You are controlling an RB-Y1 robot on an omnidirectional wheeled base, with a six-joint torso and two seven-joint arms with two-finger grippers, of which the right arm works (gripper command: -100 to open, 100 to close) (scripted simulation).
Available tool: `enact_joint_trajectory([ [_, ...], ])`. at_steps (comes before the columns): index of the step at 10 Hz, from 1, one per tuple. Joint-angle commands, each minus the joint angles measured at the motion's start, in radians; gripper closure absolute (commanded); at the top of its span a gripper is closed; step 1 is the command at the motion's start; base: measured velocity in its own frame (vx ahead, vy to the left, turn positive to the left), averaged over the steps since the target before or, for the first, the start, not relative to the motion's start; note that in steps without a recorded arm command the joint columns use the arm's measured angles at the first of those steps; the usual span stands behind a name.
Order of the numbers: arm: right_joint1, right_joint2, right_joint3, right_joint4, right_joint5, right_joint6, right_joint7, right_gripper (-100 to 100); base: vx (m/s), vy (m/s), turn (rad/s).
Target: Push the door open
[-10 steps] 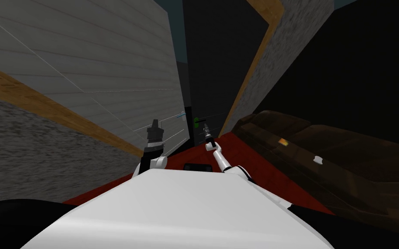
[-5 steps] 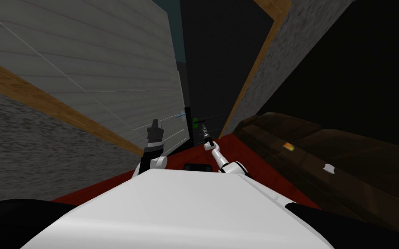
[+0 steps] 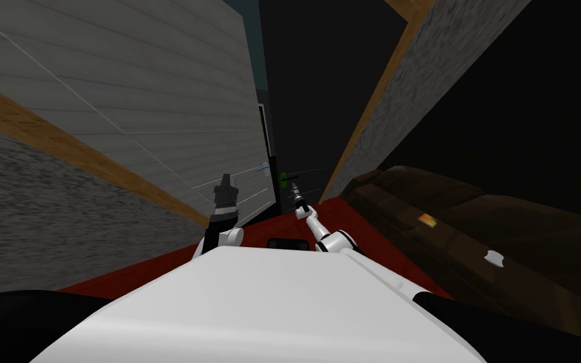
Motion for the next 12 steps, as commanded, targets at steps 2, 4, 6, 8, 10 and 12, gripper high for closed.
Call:
enact_joint_trajectory([
  [2, -0.029, 0.008, 0.006, 0.049, -0.004, -0.002, -0.004, -100, 0.019, -0.081, 0.019],
  [4, -0.026, -0.025, 0.002, 0.043, -0.004, -0.004, -0.004, -100, 0.051, -0.007, 0.017],
  [6, -0.025, -0.05, -0.002, 0.045, -0.005, -0.006, -0.003, -100, 0.134, 0.06, 0.02],
  [8, -0.024, -0.057, -0.004, 0.047, -0.006, -0.008, -0.003, -100, 0.173, 0.054, 0.02],
  [10, -0.023, -0.048, -0.008, 0.05, -0.007, -0.011, -0.002, -100, 0.204, 0.065, 0.023],
  [12, -0.023, -0.024, -0.011, 0.052, -0.008, -0.013, -0.001, -100, 0.162, 0.06, 0.02],
])
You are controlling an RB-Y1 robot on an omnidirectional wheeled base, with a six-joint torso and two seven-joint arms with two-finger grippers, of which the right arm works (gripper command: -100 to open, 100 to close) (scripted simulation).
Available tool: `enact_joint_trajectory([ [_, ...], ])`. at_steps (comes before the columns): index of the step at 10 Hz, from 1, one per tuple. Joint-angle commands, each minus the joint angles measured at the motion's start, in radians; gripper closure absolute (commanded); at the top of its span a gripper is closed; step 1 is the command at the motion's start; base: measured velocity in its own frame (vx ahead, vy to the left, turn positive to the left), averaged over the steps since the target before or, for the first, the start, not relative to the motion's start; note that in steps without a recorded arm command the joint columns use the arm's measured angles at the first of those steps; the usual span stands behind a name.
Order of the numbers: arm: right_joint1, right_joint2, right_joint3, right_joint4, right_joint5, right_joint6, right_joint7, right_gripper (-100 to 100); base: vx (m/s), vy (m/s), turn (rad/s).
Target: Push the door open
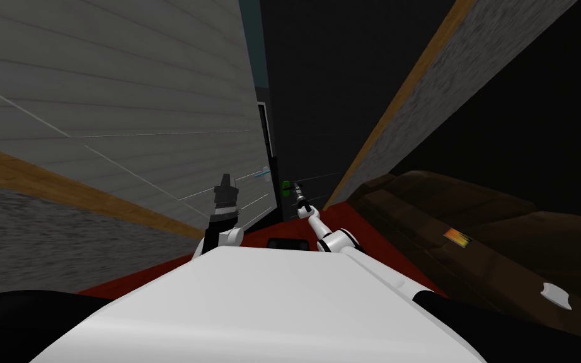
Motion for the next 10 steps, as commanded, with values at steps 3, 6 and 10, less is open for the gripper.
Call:
enact_joint_trajectory([
  [3, -0.012, 0.019, -0.003, 0.019, -0.002, -0.005, 0.0, 100, 0.074, 0.029, 0.006],
  [6, -0.012, 0.019, -0.003, 0.019, -0.002, -0.005, 0.0, 100, -0.01, -0.006, 0.007],
  [10, -0.02, 0.008, -0.048, 0.021, -0.015, -0.016, 0.03, 100, 0.014, 0.003, 0.062],
])
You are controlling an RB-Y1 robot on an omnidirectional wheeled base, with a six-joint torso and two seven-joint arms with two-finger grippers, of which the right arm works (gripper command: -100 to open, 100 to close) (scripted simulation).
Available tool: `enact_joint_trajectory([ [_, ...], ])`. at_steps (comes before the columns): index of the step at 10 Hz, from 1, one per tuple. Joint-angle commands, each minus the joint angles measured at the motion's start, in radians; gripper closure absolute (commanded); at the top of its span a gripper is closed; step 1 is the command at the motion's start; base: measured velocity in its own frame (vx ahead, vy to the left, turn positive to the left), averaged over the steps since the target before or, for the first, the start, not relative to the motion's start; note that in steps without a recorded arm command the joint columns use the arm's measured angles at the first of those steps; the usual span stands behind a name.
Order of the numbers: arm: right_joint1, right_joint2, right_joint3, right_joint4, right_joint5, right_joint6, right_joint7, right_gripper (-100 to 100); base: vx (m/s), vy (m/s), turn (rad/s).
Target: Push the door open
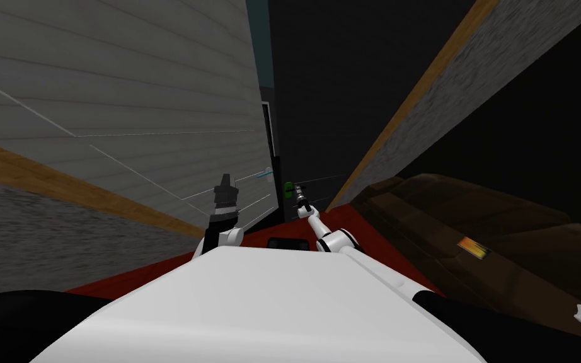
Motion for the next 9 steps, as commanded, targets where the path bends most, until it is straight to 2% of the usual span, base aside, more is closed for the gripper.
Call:
enact_joint_trajectory([
  [1, -0.018, -0.008, -0.033, 0.019, -0.009, -0.021, 0.021, 100, 0.033, 0.007, 0.096],
  [7, -0.031, -0.031, -0.171, 0.032, -0.05, -0.057, 0.124, 100, 0.055, 0.003, 0.142],
  [8, -0.031, -0.031, -0.177, 0.032, -0.05, -0.057, 0.124, 100, 0.055, -0.021, 0.056],
  [9, -0.033, -0.034, -0.206, 0.035, -0.059, -0.064, 0.144, 100, 0.046, -0.002, 0.102],
])
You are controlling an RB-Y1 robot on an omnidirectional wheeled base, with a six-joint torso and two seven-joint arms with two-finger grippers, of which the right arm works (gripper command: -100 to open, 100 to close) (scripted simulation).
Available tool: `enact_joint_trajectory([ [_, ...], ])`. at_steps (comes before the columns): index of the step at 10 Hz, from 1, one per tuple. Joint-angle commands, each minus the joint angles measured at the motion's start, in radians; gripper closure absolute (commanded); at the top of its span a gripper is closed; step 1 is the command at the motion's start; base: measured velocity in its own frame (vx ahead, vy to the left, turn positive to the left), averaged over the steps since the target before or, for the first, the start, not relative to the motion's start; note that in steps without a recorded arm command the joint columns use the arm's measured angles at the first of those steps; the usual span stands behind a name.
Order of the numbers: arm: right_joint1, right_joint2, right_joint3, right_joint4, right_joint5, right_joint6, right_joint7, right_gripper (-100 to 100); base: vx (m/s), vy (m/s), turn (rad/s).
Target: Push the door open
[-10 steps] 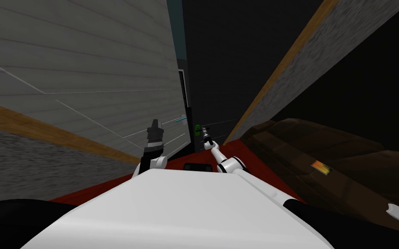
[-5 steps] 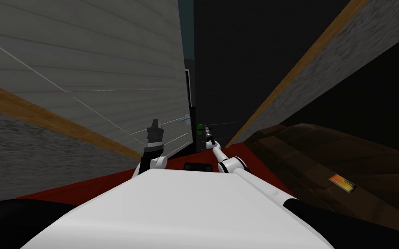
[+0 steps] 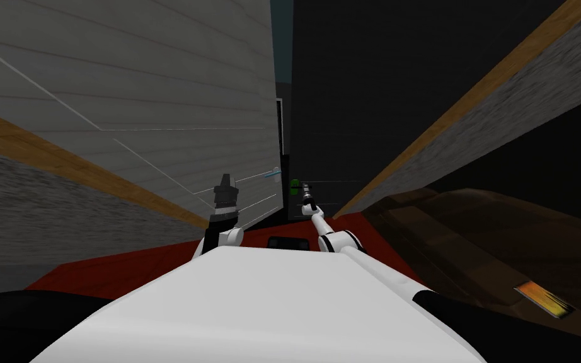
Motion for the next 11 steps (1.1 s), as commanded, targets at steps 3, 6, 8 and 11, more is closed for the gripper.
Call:
enact_joint_trajectory([
  [3, -0.032, -0.021, -0.026, 0.039, -0.008, -0.035, 0.006, 100, 0.019, -0.003, 0.011],
  [6, -0.037, -0.027, -0.089, 0.072, -0.026, -0.051, 0.051, 100, 0.043, -0.01, 0.117],
  [8, -0.04, -0.029, -0.122, 0.048, -0.035, -0.059, 0.074, 100, 0.027, -0.001, 0.051],
  [11, -0.043, -0.03, -0.156, 0.052, -0.045, -0.067, 0.099, 100, 0.036, -0.002, 0.064],
])
